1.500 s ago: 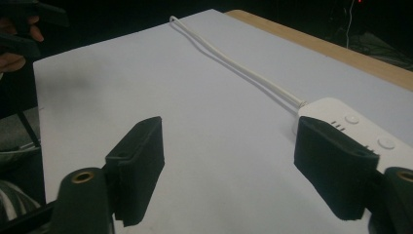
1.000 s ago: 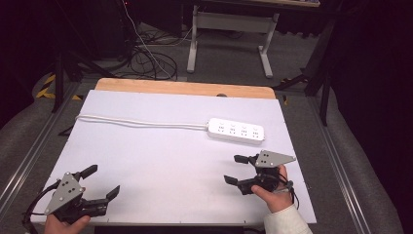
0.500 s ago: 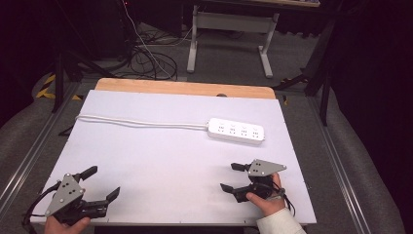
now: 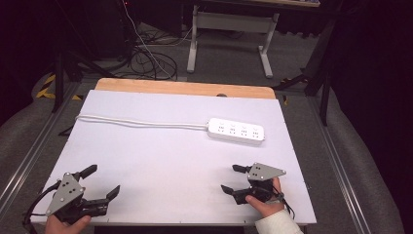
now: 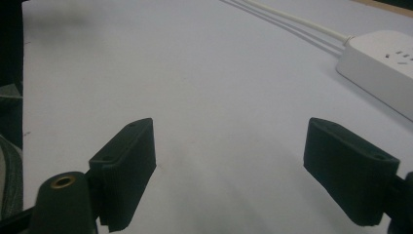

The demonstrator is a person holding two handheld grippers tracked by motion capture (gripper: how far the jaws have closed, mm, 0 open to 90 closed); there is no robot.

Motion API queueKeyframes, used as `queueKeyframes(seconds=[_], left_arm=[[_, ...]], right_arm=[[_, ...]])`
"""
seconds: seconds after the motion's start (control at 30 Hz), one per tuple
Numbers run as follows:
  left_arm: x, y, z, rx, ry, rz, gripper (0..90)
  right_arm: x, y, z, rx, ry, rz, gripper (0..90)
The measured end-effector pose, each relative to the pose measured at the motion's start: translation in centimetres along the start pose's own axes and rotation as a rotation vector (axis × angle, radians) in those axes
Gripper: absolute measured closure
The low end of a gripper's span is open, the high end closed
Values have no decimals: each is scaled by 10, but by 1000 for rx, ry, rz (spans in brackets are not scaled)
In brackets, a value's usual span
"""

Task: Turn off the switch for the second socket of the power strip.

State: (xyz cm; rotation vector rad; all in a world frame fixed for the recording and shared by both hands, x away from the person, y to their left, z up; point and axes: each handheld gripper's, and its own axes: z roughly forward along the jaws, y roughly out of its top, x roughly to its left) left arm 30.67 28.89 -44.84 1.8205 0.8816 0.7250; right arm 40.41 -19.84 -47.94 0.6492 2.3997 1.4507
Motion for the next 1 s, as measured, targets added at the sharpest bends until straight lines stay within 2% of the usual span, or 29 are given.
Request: queueKeyframes(seconds=[0.2,0.47,0.6,1.0], left_arm=[[0,0,1,-4,-4,-1,90],[-1,0,1,-4,-3,-1,90],[0,0,1,-4,1,13,90],[1,1,6,1,-14,14,89]], right_arm=[[0,1,-1,-4,-15,-18,200],[0,1,-2,-12,-15,-11,200],[0,1,-2,-12,-19,-12,200],[2,-1,-7,-17,-37,-14,200]])
